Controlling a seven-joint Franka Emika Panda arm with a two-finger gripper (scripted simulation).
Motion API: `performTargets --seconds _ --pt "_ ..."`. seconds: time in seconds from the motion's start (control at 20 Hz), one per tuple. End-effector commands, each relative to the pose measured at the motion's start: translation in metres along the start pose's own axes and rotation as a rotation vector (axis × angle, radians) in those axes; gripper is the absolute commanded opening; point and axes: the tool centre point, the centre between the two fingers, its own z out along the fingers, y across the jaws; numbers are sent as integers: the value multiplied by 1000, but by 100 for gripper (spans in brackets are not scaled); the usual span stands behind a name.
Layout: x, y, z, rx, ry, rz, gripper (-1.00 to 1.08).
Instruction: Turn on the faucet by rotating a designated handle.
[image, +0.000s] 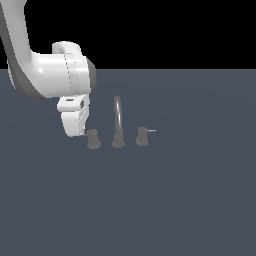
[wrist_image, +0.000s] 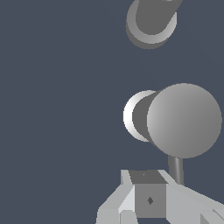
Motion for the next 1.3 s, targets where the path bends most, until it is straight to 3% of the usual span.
performTargets --seconds 0.0,0.05,0.8,0.85,1.25 --pt "-6 9 0 -7 0 -5 -100" --pt "0 1 0 2 -1 2 -100" --pt "4 46 0 -7 0 -5 -100" --pt "-6 41 0 1 -9 -16 -100" --pt "26 59 0 -5 -3 -8 -100"
